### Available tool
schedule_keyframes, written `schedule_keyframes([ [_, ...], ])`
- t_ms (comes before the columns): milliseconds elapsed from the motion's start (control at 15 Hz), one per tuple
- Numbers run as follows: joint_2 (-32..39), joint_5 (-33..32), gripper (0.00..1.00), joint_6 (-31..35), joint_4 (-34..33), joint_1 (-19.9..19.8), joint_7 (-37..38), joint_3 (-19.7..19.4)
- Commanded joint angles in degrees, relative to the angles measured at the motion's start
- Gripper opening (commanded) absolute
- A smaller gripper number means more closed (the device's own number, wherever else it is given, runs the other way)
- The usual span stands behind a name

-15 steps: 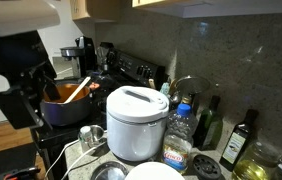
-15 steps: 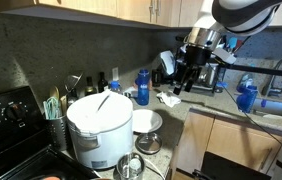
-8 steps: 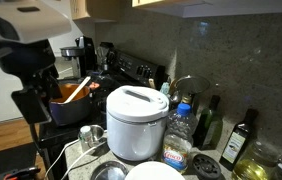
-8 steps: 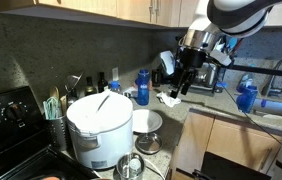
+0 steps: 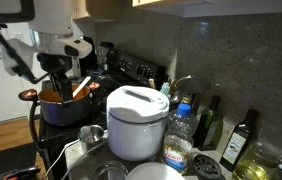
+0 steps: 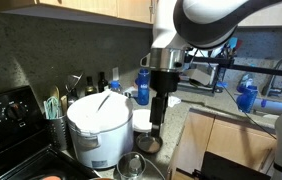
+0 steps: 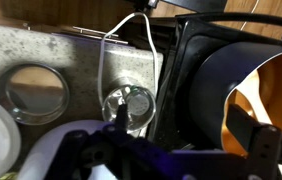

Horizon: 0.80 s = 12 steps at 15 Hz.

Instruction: Remove the wooden spatula from the pot and place it in the cutlery holder

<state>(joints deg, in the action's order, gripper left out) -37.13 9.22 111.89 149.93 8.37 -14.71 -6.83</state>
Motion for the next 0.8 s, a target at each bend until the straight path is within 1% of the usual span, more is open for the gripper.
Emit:
schedule_keyframes([
  [0, 5.03, 3.11, 1.00, 1.33, -0.51, 4.63, -3.96, 4.52],
  [200, 7.91, 5.59, 1.00, 4.81, 0.08, 8.82, -6.96, 8.28],
  [400, 10.41, 8.28, 1.00, 8.32, -0.80, 11.80, -10.59, 10.02],
  [467, 10.19, 8.77, 1.00, 9.15, -0.76, 12.05, -12.07, 9.71],
  [533, 9.37, 7.50, 1.00, 7.61, -0.13, 11.05, -8.98, 10.56],
  [733, 9.87, 7.91, 1.00, 8.41, -0.36, 11.47, -10.68, 10.49],
])
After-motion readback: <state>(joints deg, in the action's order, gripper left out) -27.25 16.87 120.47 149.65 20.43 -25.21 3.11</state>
